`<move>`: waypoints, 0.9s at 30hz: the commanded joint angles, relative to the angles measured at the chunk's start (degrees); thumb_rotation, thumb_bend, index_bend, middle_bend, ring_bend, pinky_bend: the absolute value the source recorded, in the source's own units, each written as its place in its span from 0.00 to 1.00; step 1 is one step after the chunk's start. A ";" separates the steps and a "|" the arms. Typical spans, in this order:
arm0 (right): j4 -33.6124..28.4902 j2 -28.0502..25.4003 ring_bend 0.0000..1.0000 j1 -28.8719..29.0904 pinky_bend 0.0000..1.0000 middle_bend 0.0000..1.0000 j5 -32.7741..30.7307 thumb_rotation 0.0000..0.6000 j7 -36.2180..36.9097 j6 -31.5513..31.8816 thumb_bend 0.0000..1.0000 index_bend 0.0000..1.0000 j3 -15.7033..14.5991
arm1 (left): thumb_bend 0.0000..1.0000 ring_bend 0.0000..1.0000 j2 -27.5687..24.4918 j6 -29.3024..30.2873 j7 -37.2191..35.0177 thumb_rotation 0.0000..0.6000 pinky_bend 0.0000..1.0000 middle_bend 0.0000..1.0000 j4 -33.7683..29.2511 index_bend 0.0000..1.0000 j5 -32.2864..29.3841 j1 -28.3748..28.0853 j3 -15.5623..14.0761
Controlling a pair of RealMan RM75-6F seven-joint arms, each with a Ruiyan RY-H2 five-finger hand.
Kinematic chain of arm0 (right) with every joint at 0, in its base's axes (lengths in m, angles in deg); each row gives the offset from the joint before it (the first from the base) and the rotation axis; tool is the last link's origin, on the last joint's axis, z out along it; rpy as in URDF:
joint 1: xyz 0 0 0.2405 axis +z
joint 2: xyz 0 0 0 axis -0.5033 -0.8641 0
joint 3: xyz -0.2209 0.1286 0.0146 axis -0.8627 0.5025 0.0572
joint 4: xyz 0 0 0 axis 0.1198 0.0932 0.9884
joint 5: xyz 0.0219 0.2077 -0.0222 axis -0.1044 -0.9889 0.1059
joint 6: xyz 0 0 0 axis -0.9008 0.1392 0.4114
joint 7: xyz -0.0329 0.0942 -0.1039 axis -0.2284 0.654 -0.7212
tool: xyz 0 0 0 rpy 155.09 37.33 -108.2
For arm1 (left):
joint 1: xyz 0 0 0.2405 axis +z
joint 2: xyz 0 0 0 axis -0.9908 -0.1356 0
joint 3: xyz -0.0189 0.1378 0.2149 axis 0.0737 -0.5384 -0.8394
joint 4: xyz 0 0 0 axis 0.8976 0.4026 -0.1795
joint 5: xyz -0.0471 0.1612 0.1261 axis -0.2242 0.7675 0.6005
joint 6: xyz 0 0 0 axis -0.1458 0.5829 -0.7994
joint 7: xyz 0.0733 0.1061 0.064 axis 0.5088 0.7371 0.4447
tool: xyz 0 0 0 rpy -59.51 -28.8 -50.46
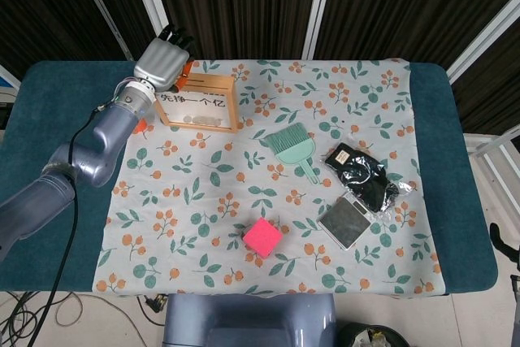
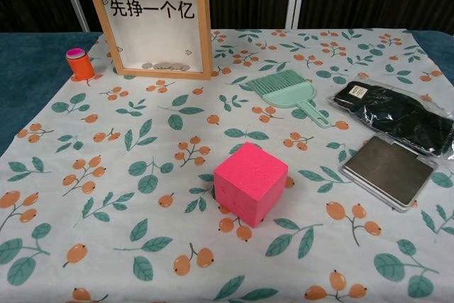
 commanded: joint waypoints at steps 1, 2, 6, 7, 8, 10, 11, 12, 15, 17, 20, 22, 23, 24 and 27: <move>0.01 -0.04 0.00 -0.01 0.00 0.05 0.06 1.00 0.03 0.07 0.39 0.10 0.03 | 0.50 0.00 0.81 -0.31 -0.50 1.00 0.00 0.15 1.04 0.66 0.36 -0.32 -0.21; 0.03 -0.06 0.00 -0.02 0.00 0.05 0.09 1.00 0.02 0.10 0.39 0.10 0.03 | 0.50 0.00 1.09 -0.43 -0.65 1.00 0.00 0.15 1.46 0.66 0.44 -0.42 -0.25; 0.04 -0.10 0.00 -0.04 0.00 0.05 0.09 1.00 0.08 0.16 0.39 0.10 0.06 | 0.50 0.00 2.32 -0.74 -0.94 1.00 0.00 0.15 3.56 0.66 0.91 -0.85 -0.55; 0.00 -0.11 0.00 -0.06 0.00 0.05 0.08 1.00 0.12 0.18 0.39 0.10 0.07 | 0.50 0.00 2.56 -0.77 -0.86 1.00 0.00 0.15 4.06 0.66 1.15 -0.94 -0.72; -0.03 -0.12 0.00 -0.07 0.00 0.05 0.08 1.00 0.13 0.22 0.39 0.10 0.08 | 0.50 0.00 2.77 -0.83 -0.73 1.00 0.00 0.15 4.51 0.66 1.37 -1.03 -0.92; -0.03 -0.14 0.00 -0.10 0.00 0.05 0.05 1.00 0.12 0.31 0.39 0.10 0.13 | 0.50 0.00 3.11 -0.94 -0.71 1.00 0.00 0.15 5.06 0.66 1.57 -1.19 -1.04; -0.03 -0.14 0.00 -0.11 0.00 0.05 0.04 1.00 0.12 0.33 0.39 0.10 0.15 | 0.50 0.00 3.21 -1.00 -0.76 1.00 0.00 0.15 5.21 0.65 1.57 -1.24 -1.04; -0.04 -0.16 0.00 -0.12 0.00 0.05 0.01 1.00 0.11 0.36 0.39 0.10 0.17 | 0.50 0.00 3.37 -1.10 -0.87 1.00 0.00 0.15 5.51 0.65 1.59 -1.31 -1.04; -0.06 -0.18 0.00 -0.13 0.00 0.05 0.05 1.00 0.06 0.39 0.39 0.10 0.15 | 0.49 0.00 3.76 -1.36 -1.22 1.00 0.00 0.14 6.13 0.63 1.71 -1.51 -1.05; -0.06 -0.19 0.00 -0.14 0.00 0.05 0.09 1.00 0.02 0.41 0.39 0.10 0.12 | 0.49 0.00 3.91 -1.49 -1.38 1.00 0.00 0.14 6.45 0.62 1.88 -1.61 -1.12; -0.04 -0.16 0.00 -0.13 0.00 0.05 0.06 1.00 -0.03 0.44 0.39 0.10 0.15 | 0.47 0.00 4.02 -1.61 -1.78 1.00 0.00 0.14 6.73 0.61 2.01 -1.63 -1.14; -0.03 -0.16 0.00 -0.15 0.00 0.05 0.09 1.00 -0.05 0.52 0.39 0.10 0.16 | 0.44 0.00 4.01 -1.74 -1.97 1.00 0.00 0.14 6.86 0.60 2.10 -1.64 -1.18; -0.04 -0.16 0.00 -0.16 0.00 0.05 0.08 1.00 -0.05 0.56 0.39 0.10 0.18 | 0.44 0.00 4.01 -1.82 -2.04 1.00 0.00 0.14 6.90 0.59 2.13 -1.67 -1.20; -0.08 -0.14 0.00 -0.17 0.00 0.05 0.04 1.00 -0.04 0.58 0.39 0.10 0.21 | 0.43 0.00 3.98 -1.93 -2.15 1.00 0.00 0.14 6.88 0.58 2.12 -1.70 -1.18; -0.13 -0.07 0.00 -0.19 0.00 0.05 -0.04 1.00 -0.10 0.72 0.39 0.10 0.28 | 0.42 0.00 3.76 -2.04 -2.56 1.00 0.00 0.13 6.59 0.58 2.16 -1.80 -1.04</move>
